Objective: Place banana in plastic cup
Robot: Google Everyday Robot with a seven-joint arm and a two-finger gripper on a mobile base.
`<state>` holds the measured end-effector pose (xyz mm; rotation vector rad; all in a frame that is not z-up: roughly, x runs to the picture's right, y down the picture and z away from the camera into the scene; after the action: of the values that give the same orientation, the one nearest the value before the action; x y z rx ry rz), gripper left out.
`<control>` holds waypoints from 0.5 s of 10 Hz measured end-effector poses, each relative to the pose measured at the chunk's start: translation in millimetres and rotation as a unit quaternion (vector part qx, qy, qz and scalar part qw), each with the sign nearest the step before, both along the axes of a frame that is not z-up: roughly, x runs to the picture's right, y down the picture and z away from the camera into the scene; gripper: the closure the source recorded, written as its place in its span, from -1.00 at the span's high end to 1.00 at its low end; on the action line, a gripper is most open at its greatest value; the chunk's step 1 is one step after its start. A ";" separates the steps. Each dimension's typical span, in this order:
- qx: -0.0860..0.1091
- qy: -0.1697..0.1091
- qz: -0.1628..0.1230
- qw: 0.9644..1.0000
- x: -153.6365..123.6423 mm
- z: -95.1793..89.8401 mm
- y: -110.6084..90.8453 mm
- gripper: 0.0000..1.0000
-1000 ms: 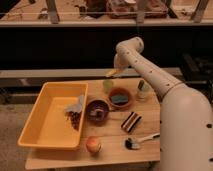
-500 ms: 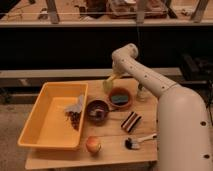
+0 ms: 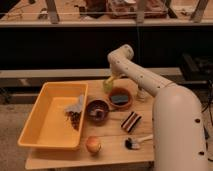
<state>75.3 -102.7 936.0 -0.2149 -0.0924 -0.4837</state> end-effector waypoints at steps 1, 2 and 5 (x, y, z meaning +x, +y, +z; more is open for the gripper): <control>-0.002 0.001 -0.003 1.000 -2.2 1.3 0.4 -0.41; -0.004 0.002 -0.005 1.000 -5.3 2.7 0.7 -0.23; -0.008 0.006 -0.008 1.000 -9.3 7.7 1.5 0.38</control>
<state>66.0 -101.2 943.7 -0.2337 -0.0833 -0.4986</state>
